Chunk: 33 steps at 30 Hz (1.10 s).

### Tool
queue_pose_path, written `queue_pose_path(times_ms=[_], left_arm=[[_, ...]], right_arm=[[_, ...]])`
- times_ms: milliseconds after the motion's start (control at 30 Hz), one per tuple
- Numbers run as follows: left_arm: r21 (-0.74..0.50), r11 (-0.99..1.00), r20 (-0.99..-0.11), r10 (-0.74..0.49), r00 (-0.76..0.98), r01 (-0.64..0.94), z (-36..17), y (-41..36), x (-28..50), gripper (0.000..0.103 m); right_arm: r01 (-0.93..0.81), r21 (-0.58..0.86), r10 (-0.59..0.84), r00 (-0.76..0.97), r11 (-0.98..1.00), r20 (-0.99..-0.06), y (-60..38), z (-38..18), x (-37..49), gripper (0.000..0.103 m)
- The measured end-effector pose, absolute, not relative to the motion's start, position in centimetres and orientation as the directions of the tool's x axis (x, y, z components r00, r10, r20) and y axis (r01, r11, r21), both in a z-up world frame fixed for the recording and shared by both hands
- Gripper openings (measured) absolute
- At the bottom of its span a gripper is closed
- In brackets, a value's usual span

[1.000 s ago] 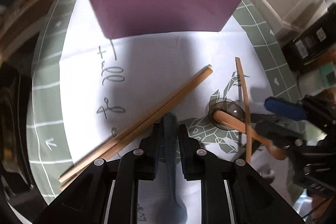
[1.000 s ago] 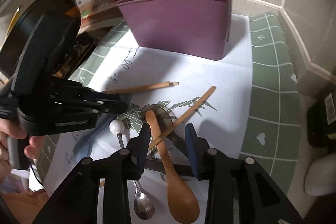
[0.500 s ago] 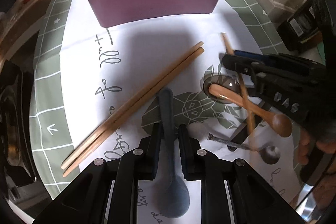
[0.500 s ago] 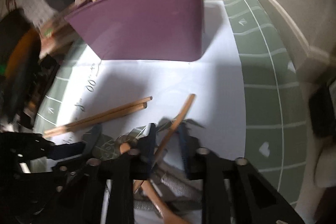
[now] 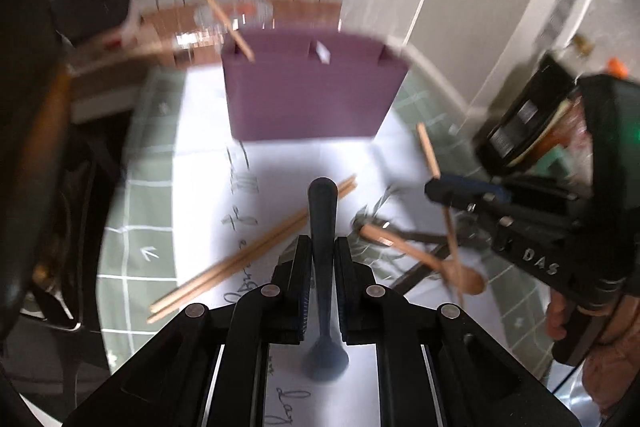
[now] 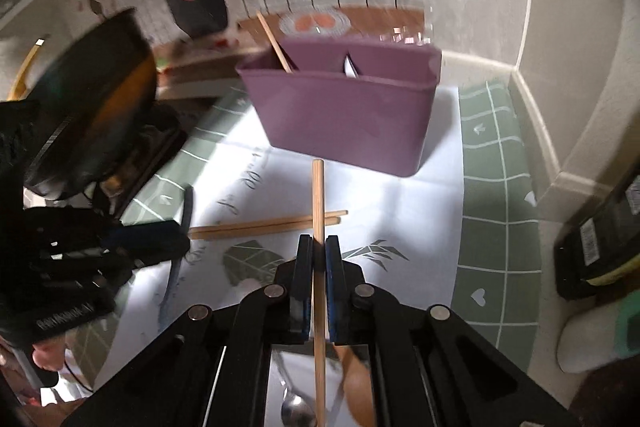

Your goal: Organize utensils

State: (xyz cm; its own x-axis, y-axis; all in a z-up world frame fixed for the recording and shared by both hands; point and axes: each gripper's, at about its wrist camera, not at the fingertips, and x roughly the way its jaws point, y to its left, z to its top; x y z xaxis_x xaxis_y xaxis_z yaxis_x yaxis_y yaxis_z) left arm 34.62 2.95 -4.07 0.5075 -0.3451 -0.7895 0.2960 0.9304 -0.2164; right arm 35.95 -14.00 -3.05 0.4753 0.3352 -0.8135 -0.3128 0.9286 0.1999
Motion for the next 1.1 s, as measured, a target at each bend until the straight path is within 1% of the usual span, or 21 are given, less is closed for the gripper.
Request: queue_pose_path(times_ms=[100,333,367,433,633,733,800,867,933,1000,1067,1100], left_arm=[[-0.238,0.925,-0.756,-0.368,0.541,0.297,-2.5,3.6,33.7,0.011],[-0.243,0.921,-0.704,-0.384,0.597,0.305,-0.1,4.0,31.9,0.011],[-0.237,0.921,-0.699,-0.382,0.604,0.307,0.2,4.0,31.9,0.010],[-0.234,0.923,-0.691,-0.379,0.616,0.305,0.9,4.2,32.0,0.003],[-0.210,0.921,-0.640,-0.383,0.666,0.328,4.7,4.6,32.4,0.003],[-0.200,0.926,-0.648,-0.370,0.666,0.321,5.6,4.9,33.3,0.003],[-0.201,0.924,-0.694,-0.368,0.618,0.324,4.9,4.9,34.2,0.004],[-0.216,0.927,-0.730,-0.363,0.579,0.308,3.6,5.1,34.6,0.006],[-0.239,0.921,-0.785,-0.370,0.497,0.308,1.0,5.1,35.2,0.009],[-0.243,0.924,-0.826,-0.357,0.436,0.297,-1.2,4.8,35.4,0.020],[-0.249,0.928,-0.865,-0.343,0.368,0.279,-3.7,4.3,35.3,0.039],[-0.257,0.925,-0.880,-0.344,0.328,0.280,-5.0,3.9,35.2,0.043]], right_arm=[[-0.330,0.170,0.329,0.522,0.929,-0.787,-13.6,-1.4,34.6,0.005],[-0.344,0.114,0.304,0.571,0.932,-0.762,-12.8,0.8,32.9,0.005],[-0.343,0.105,0.298,0.578,0.933,-0.760,-12.7,1.1,32.9,0.005],[-0.340,0.094,0.290,0.592,0.936,-0.752,-12.6,1.9,32.9,0.005],[-0.339,0.073,0.292,0.661,0.938,-0.692,-12.8,6.0,33.1,0.005],[-0.349,0.045,0.286,0.678,0.936,-0.677,-12.6,7.4,33.5,0.005],[-0.353,0.031,0.275,0.667,0.935,-0.692,-12.4,7.0,33.9,0.005],[-0.358,0.044,0.278,0.637,0.933,-0.719,-12.5,5.9,34.2,0.005],[-0.359,0.064,0.284,0.602,0.931,-0.746,-12.6,4.3,34.4,0.005],[-0.353,0.075,0.278,0.568,0.933,-0.775,-12.7,2.5,34.7,0.005],[-0.350,0.092,0.278,0.530,0.932,-0.801,-12.9,0.7,34.9,0.005],[-0.348,0.100,0.280,0.517,0.932,-0.809,-12.9,0.1,35.0,0.005]])
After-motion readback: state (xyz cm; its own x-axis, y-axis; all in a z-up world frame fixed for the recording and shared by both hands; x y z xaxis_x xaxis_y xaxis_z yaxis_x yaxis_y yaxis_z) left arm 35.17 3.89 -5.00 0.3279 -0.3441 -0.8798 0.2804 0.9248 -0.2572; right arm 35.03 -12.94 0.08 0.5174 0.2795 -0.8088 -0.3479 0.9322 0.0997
